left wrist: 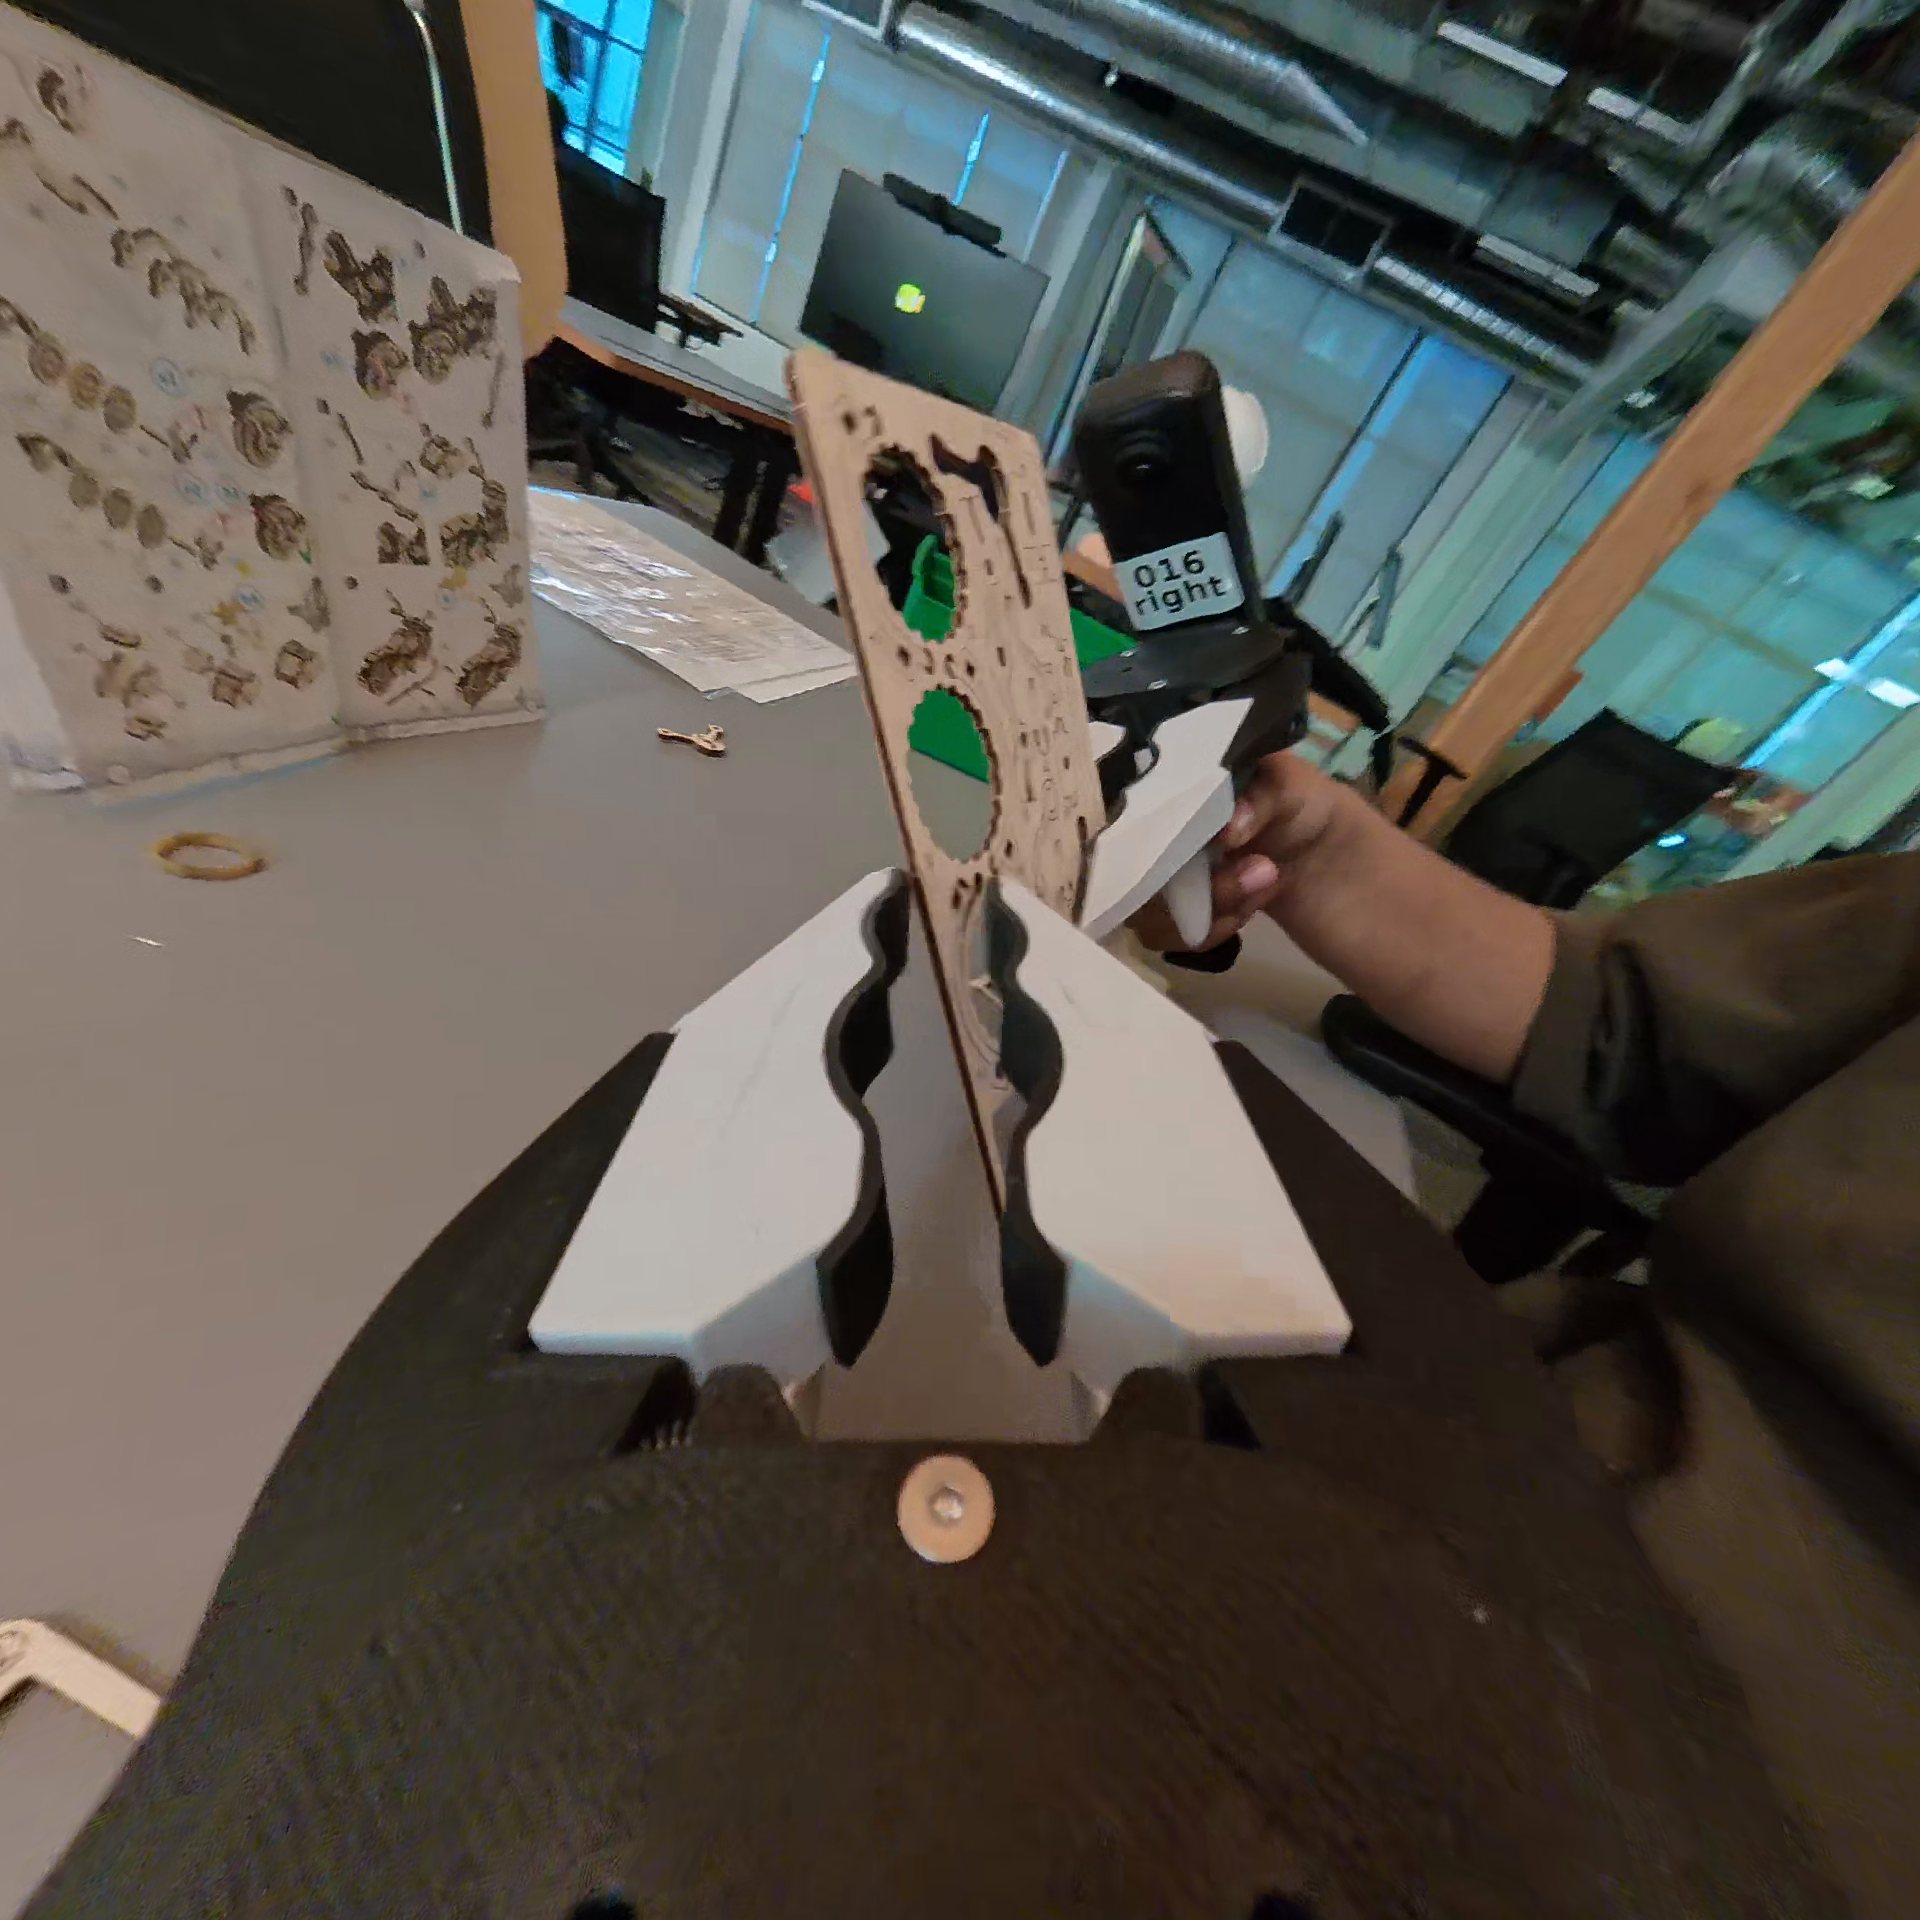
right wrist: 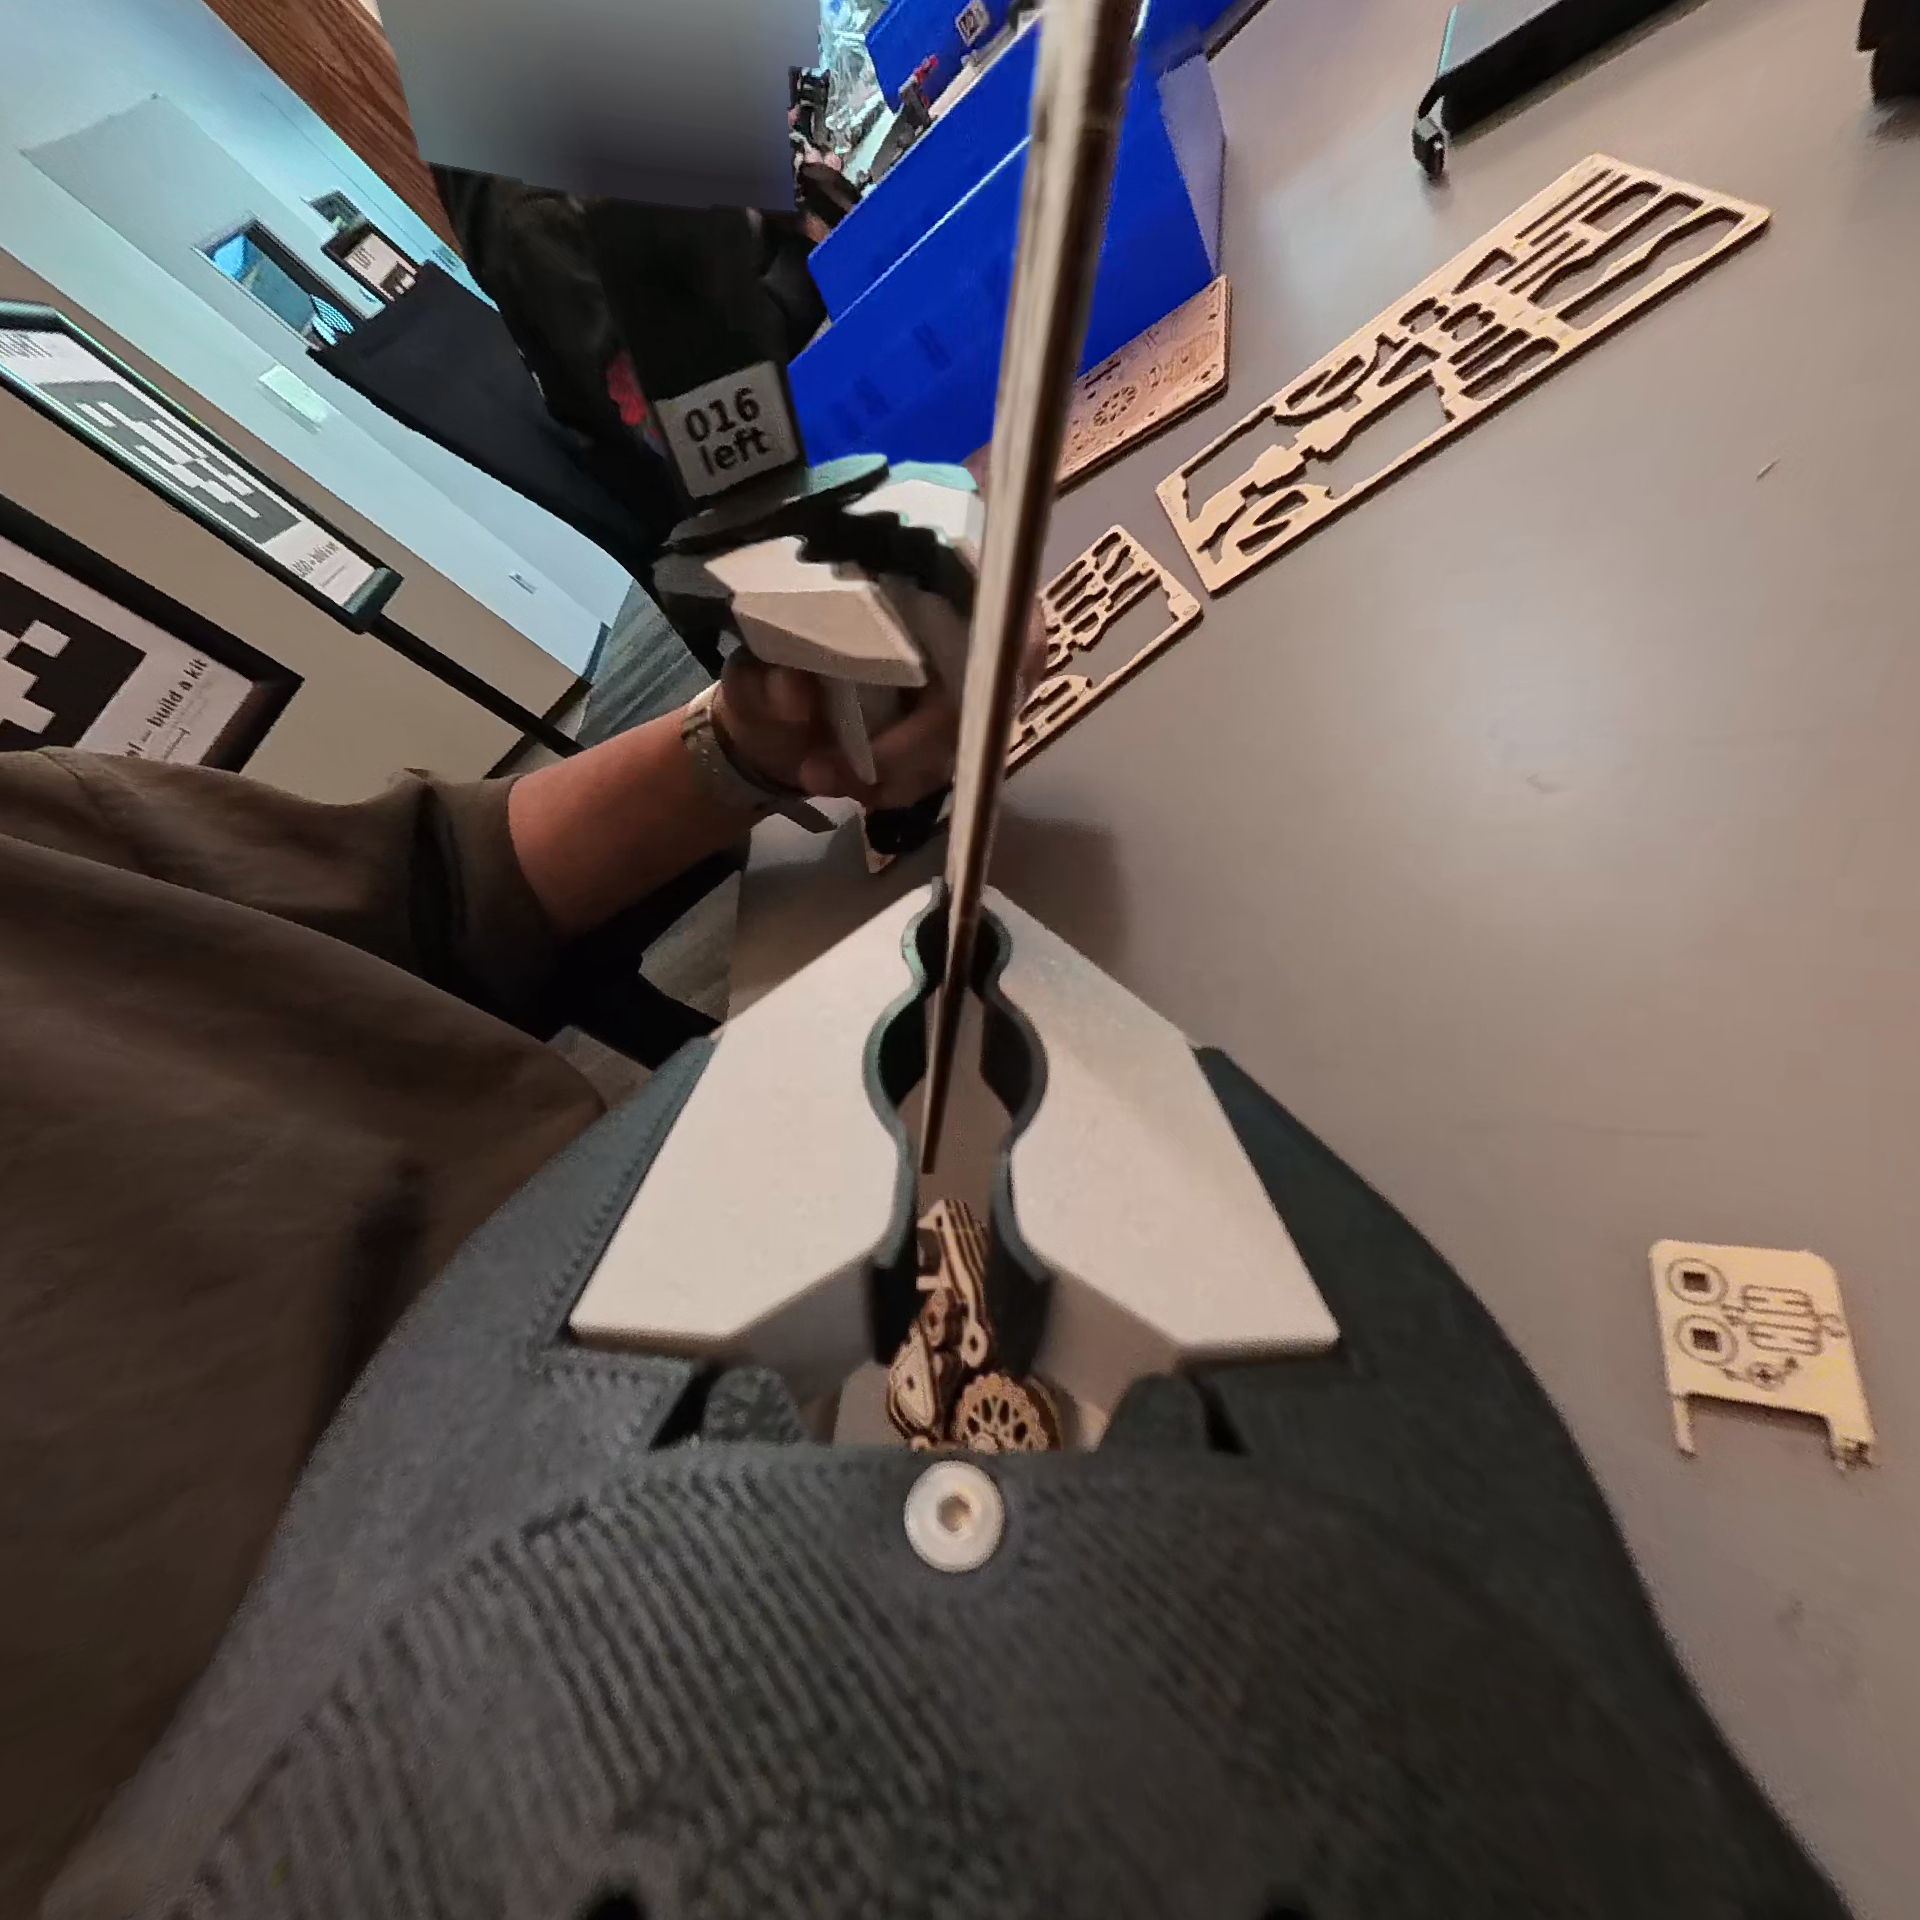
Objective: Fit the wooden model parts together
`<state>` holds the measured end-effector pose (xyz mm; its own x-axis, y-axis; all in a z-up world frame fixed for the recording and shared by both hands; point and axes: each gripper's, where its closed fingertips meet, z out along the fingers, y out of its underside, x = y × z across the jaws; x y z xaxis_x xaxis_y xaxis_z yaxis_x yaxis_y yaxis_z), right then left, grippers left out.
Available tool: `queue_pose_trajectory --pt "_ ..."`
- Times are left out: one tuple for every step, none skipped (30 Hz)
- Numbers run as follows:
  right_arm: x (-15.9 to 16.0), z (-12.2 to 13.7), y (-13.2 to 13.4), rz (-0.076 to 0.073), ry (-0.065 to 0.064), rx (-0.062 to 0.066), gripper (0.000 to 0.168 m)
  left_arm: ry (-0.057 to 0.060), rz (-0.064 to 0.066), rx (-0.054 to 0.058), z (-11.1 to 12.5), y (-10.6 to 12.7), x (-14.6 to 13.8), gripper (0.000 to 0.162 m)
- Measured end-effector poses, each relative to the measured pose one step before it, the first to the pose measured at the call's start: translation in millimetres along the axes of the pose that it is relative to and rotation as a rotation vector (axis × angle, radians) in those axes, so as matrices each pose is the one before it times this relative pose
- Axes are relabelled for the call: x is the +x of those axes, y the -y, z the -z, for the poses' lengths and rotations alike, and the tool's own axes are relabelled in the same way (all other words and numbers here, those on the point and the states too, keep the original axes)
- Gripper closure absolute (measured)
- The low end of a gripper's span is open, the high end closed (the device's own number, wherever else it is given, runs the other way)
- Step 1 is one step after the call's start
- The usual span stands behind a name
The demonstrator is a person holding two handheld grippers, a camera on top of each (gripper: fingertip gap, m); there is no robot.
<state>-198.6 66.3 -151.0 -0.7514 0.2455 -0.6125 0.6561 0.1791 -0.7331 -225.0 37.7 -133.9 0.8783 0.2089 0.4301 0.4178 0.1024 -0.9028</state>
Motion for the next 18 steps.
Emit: queue_pose_trajectory --pt "0.07 0.41 0.59 -0.0012 0.0001 0.0030 0.167 -0.0320 0.0366 0.0018 0.89 -0.07 1.46 0.146" --pt "-0.29 0.44 0.21 0.0010 0.0020 0.0005 0.167 -0.0320 0.0369 0.0006 0.71 -0.17 1.77 0.146" --pt "-0.30 0.24 -0.01 0.0006 0.0023 -0.0003 0.167 -0.0244 0.0323 0.0021 0.44 -0.14 0.97 0.146" --pt "-0.49 0.07 0.07 0.0006 0.0024 -0.0001 0.167 -0.0171 0.0234 -0.0017 0.34 -0.80 0.44 0.147" --pt "-0.55 0.10 0.02 0.0006 0.0028 -0.0004 0.167 -0.0113 0.0133 -0.0059 0.46 -1.30 -0.06 0.149" --pt "-0.38 0.03 0.02 0.0005 0.0020 0.0001 0.167 -0.0051 0.0069 -0.0069 0.50 -1.33 -0.61 0.151" --pt "-0.35 0.10 0.23 -0.0001 0.0018 0.0007 0.167 -0.0051 0.0056 -0.0083 0.60 -1.20 -0.26 0.152" --pt "-0.56 0.17 0.27 -0.0009 0.0030 0.0011 0.167 -0.0092 0.0067 -0.0101 0.63 -1.32 0.37 0.152" --pt "-0.55 0.13 0.28 -0.0014 0.0037 0.0012 0.167 -0.0096 0.0095 -0.0088 0.63 -1.12 0.27 0.153" --pt "-0.40 0.13 0.09 -0.0012 0.0026 0.0009 0.167 -0.0081 0.0113 -0.0088 0.74 -1.38 -0.27 0.153" --pt "-0.12 0.21 0.12 -0.0003 0.0011 0.0001 0.167 -0.0057 0.0100 -0.0080 0.61 -1.47 -0.74 0.153" --pt "-0.04 0.06 0.01 0.0003 0.0000 -0.0005 0.167 -0.0025 0.0080 -0.0058 0.58 -1.16 -0.96 0.152" --pt "-0.05 0.13 -0.01 0.0008 -0.0001 0.0000 0.167 -0.0034 0.0036 -0.0050 0.43 -0.77 -0.34 0.153" --pt "-0.19 0.14 0.16 0.0001 0.0007 0.0002 0.167 -0.0046 -0.0003 -0.0036 0.45 -0.38 0.45 0.154" --pt "-0.13 0.21 0.20 0.0001 0.0004 0.0006 0.167 -0.0054 -0.0010 -0.0032 0.42 -0.12 0.91 0.155" --pt "-0.03 0.22 0.17 0.0004 -0.0001 0.0004 0.167 -0.0032 -0.0004 -0.0026 0.47 -0.07 0.37 0.156" --pt "-0.04 0.23 0.01 0.0000 0.0002 -0.0002 0.167 -0.0030 -0.0003 -0.0012 0.58 -0.08 0.32 0.158" --pt "0.16 0.17 0.06 -0.0003 -0.0004 0.0002 0.167 -0.0020 0.0007 -0.0012 0.58 -0.04 0.02 0.159"
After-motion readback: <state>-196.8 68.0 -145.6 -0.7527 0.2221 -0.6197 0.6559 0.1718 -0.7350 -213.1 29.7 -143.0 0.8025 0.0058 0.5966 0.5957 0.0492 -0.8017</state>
